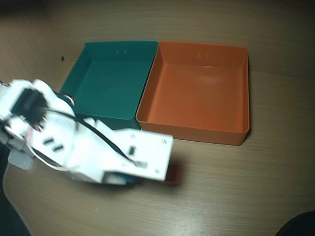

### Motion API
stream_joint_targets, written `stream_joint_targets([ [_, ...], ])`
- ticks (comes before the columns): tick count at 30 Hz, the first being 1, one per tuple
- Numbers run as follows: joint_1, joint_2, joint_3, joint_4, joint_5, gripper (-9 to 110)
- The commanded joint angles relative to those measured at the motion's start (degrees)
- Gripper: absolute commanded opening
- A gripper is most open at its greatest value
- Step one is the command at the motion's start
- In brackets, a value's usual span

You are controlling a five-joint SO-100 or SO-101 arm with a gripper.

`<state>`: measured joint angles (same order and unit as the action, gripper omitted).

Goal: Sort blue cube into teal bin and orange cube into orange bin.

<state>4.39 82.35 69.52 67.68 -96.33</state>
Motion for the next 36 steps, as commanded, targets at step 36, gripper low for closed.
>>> stream_joint_targets([
  [36,-46.76,16.35,27.33,-0.44,0.35,-3],
])
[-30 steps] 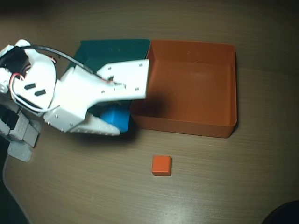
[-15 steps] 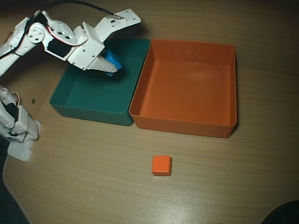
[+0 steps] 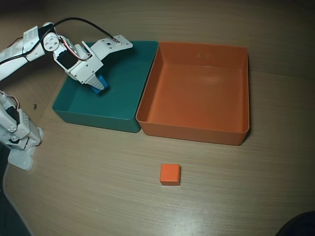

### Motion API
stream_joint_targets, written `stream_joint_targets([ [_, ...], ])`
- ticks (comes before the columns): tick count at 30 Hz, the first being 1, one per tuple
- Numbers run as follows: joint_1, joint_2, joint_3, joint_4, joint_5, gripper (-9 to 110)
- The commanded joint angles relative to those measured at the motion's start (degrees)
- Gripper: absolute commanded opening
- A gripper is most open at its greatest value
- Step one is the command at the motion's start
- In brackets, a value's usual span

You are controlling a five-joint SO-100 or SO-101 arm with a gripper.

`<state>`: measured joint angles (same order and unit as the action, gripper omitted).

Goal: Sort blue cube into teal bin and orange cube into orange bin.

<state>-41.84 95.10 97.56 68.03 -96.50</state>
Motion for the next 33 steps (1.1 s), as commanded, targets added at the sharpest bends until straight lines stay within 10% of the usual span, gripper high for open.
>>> stream_joint_targets([
  [1,-0.53,3.6,-0.7,-0.79,0.53,0],
  [14,0.26,3.6,-0.7,-0.79,0.44,39],
  [33,4.83,5.89,-8.44,-0.79,0.44,13],
])
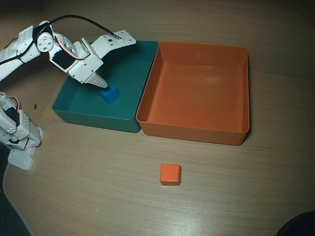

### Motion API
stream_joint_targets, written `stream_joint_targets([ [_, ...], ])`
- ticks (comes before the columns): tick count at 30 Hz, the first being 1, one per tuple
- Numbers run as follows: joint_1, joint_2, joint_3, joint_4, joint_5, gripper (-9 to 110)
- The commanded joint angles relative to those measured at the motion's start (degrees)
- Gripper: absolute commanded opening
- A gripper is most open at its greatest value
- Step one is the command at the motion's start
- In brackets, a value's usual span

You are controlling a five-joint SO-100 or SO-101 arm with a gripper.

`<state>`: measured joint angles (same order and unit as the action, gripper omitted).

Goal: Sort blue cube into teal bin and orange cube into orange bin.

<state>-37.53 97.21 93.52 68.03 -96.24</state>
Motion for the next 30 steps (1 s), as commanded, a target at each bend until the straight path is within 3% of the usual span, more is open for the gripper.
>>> stream_joint_targets([
  [1,0.7,3.78,-4.66,-0.79,0.18,9],
  [7,0.79,4.31,-4.83,-0.79,0.18,-7],
  [14,4.57,4.66,-7.38,-0.88,0.0,-6],
  [30,30.23,-13.01,-39.73,-0.88,-0.97,-6],
])
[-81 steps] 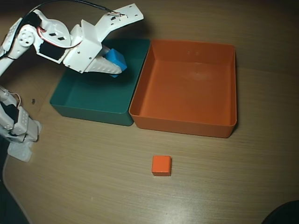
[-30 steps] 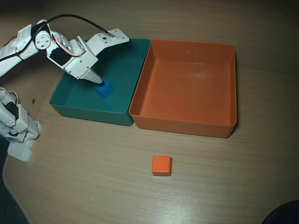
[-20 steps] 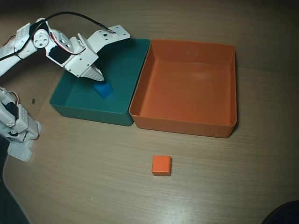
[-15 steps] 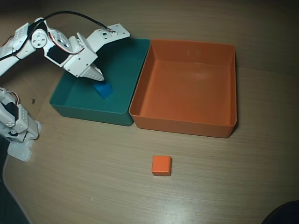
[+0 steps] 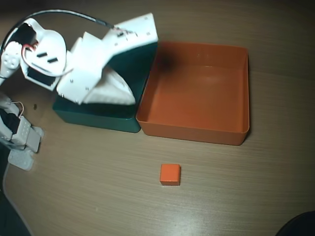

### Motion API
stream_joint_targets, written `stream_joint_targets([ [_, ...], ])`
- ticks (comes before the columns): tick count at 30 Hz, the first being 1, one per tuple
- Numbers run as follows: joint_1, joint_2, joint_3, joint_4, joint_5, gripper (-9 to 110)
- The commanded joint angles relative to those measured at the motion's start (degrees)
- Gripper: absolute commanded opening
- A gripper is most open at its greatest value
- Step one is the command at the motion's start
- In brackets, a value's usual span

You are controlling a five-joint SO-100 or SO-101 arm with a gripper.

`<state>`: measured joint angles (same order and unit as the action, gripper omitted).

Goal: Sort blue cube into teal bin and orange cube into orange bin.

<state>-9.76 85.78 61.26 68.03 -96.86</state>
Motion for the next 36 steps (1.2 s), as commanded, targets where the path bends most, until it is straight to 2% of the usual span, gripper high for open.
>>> stream_joint_targets([
  [1,3.34,-3.43,-9.23,-0.88,-0.35,-6],
  [14,8.96,-28.48,-29.71,-0.88,-0.53,-5],
  [17,9.84,-32.52,-32.7,-0.88,-2.11,1],
  [23,11.78,-36.74,-33.66,-0.79,-10.2,25],
  [27,12.39,-38.5,-33.66,-0.79,-12.48,35],
  [36,12.48,-43.07,-34.01,-0.79,-12.92,37],
])
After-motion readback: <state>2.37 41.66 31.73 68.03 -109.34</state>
